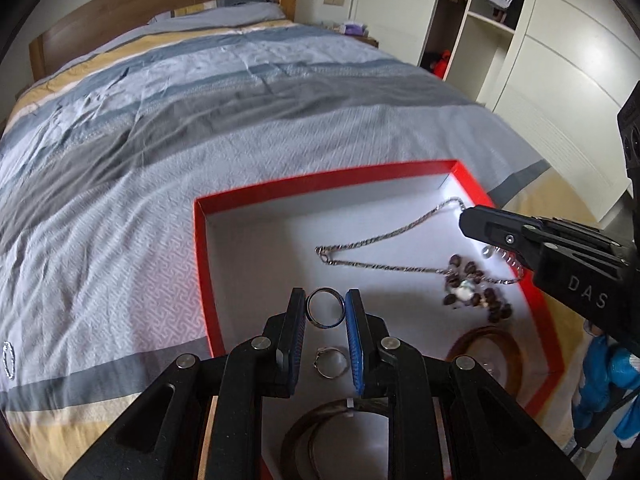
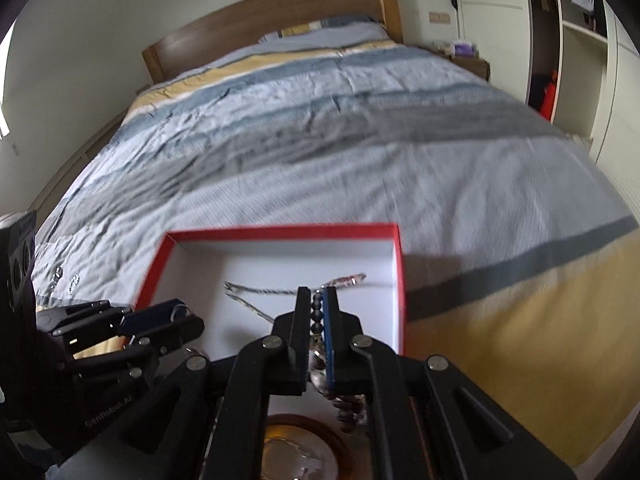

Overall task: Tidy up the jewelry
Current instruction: 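Drop the ring and necklace into the box, opening both tools, then pull both open tools back from the box toward the bed edge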

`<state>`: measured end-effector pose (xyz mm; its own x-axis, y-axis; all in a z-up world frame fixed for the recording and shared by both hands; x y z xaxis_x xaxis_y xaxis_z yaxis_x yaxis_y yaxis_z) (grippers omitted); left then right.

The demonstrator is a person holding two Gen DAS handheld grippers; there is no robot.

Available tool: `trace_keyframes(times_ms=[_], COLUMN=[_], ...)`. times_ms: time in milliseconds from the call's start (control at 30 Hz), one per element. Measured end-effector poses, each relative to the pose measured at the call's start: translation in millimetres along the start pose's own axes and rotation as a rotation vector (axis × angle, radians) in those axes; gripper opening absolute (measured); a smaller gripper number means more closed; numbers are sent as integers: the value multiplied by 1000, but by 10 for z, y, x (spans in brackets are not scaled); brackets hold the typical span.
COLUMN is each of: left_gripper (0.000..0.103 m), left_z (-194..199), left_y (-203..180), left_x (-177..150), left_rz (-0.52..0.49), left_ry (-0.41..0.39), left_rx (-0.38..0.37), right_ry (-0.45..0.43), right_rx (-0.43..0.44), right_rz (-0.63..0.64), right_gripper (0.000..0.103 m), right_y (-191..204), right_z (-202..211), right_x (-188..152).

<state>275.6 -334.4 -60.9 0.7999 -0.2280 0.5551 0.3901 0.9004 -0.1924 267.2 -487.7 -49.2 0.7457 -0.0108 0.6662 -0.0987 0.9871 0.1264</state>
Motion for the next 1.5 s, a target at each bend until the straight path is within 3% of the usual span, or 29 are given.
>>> trace_keyframes(times_ms=[367, 500, 667, 1067, 1500], left_gripper=[21, 33, 43, 61, 71], left_z=[-85, -17, 157, 992, 1967], left_y=[-2, -20, -78, -220, 101], left_x=[-54, -69, -67, -295, -817], left_rz=[-11, -12, -18, -19, 45], left_ry=[6, 1, -20, -93, -157], left_rx=[29, 26, 25, 47, 158], right_ry=[34, 27, 11, -16, -29], right_rx=[-9, -15, -21, -47, -53], right_rz=[-14, -34, -53, -116, -155], right_gripper=[10, 23, 25, 26, 27], right_y=[-46, -87, -75, 105, 528], right_z=[-71, 26, 262, 947, 1477], right_x=[-126, -177, -264, -595, -956])
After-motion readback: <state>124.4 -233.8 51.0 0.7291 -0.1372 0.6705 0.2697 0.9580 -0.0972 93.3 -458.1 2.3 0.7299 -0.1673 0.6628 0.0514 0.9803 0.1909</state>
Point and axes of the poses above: each gripper's, at about its wrist camera, not at the fingertips, and z roughly against the way its jaws point, y to its left, x to its top, the point moved 2 cm from there along -z, roughly the way its jaws point, and after that the axes turned 8 degrees about z, right-handed, at the moved point
